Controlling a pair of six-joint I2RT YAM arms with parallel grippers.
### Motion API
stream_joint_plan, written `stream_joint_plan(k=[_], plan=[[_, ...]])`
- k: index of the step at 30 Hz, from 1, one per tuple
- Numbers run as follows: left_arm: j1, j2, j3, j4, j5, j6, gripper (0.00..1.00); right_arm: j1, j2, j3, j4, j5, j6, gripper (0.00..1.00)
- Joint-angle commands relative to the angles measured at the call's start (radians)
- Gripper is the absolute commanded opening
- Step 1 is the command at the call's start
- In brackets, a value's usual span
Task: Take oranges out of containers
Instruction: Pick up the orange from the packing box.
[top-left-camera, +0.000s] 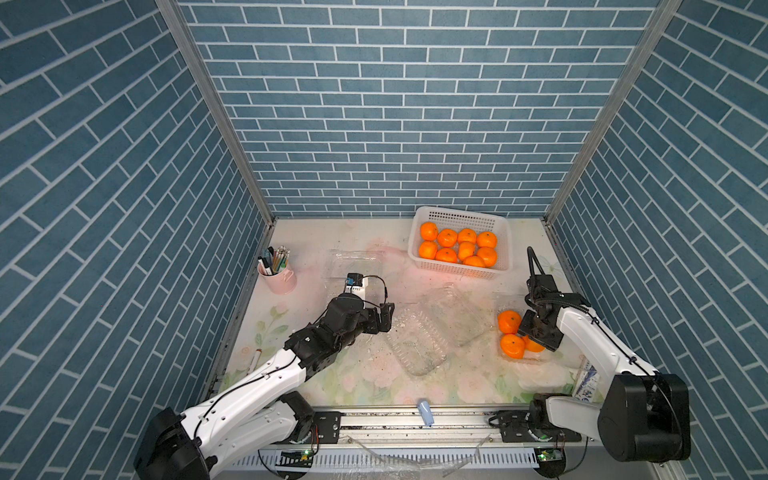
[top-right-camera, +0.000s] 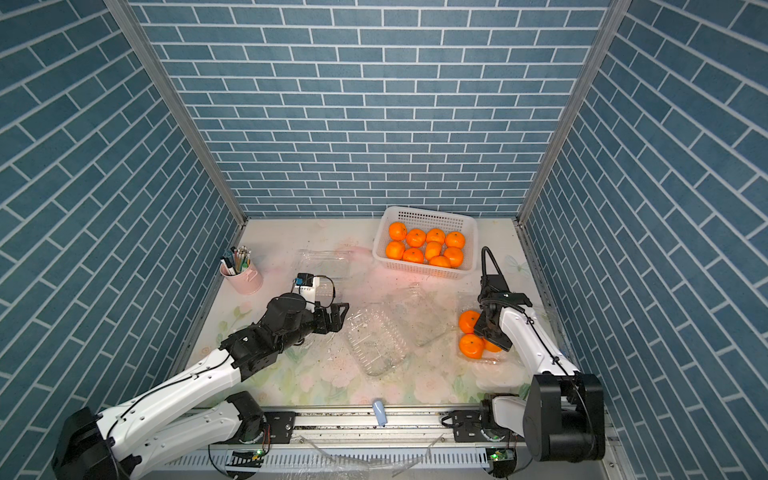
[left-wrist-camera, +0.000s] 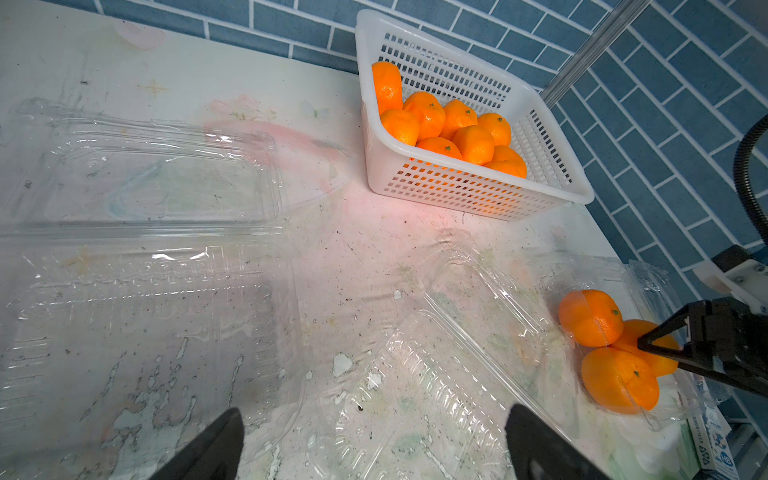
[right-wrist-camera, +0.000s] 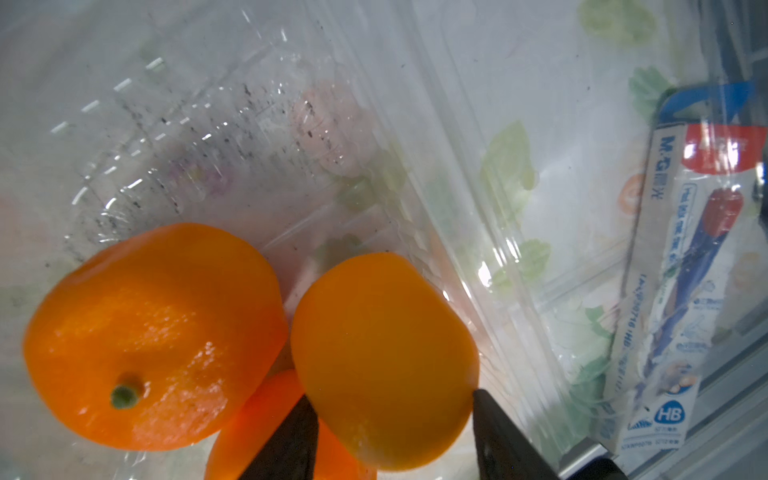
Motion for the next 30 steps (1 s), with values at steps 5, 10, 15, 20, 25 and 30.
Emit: stream_joint_plan(k=[5,10,15,20,25,30], plan=[[0.005,0.042,0.006,0.03,0.003,-0.01,0.99,-0.002,0.075,0.008,0.04,0.005,-0.067,0.56],[0.005,0.058,0.013,0.037,0.006,-0.015,0.99,-0.003,0.059,0.024,0.026,0.031,-0.096,0.48],[0.004,0.077,0.027,0.04,0.005,-0.011,0.99,-0.002,0.008,0.049,-0.011,0.048,-0.131,0.37],[0.005,0.106,0.039,0.048,0.017,-0.017,0.99,-0.003,-0.055,0.077,-0.047,0.046,-0.168,0.28],[0.004,0.115,0.045,0.05,0.022,-0.023,0.99,-0.002,-0.123,0.135,-0.097,0.03,-0.206,0.21],[0.005,0.118,0.058,0.038,0.012,-0.02,0.99,0.001,-0.149,0.243,-0.112,-0.065,-0.28,0.16]])
